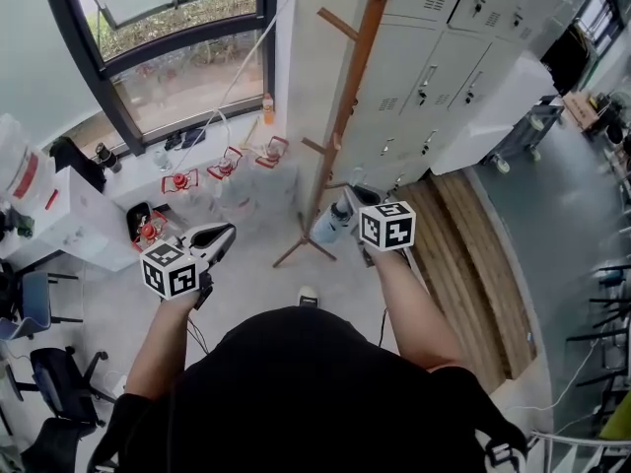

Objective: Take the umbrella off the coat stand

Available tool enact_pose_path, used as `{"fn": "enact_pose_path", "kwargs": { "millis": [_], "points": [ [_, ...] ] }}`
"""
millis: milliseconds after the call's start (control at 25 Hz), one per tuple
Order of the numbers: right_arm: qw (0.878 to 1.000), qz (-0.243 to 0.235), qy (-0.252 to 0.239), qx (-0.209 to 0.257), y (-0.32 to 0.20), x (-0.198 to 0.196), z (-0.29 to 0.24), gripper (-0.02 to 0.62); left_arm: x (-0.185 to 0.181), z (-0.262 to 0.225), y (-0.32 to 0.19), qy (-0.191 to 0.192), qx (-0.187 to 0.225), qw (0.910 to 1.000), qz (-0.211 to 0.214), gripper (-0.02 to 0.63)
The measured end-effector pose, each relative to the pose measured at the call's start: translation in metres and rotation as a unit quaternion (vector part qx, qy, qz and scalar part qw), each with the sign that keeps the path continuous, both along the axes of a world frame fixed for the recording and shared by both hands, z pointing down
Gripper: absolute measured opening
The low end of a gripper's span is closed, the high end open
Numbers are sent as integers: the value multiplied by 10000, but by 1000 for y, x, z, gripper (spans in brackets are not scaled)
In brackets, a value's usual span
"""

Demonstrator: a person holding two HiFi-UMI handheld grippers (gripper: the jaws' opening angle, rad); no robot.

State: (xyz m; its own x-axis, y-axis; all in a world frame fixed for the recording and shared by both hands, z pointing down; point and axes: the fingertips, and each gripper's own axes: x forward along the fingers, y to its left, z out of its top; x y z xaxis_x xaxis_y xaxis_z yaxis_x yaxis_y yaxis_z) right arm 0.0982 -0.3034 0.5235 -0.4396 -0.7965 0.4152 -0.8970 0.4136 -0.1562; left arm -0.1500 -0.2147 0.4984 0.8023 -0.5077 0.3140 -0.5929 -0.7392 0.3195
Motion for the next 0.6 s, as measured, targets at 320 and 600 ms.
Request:
{"fn": "enact_pose_path", "kwargs": {
  "millis": [320, 600],
  "points": [
    [9997, 252, -59, 14, 35, 20, -1, 14, -4, -3, 18, -15, 47, 10000, 62, 28],
    [9993, 370, -41, 28, 65, 35, -4, 14, 1, -9, 34, -44, 135, 9997, 177, 28]
  ]
}}
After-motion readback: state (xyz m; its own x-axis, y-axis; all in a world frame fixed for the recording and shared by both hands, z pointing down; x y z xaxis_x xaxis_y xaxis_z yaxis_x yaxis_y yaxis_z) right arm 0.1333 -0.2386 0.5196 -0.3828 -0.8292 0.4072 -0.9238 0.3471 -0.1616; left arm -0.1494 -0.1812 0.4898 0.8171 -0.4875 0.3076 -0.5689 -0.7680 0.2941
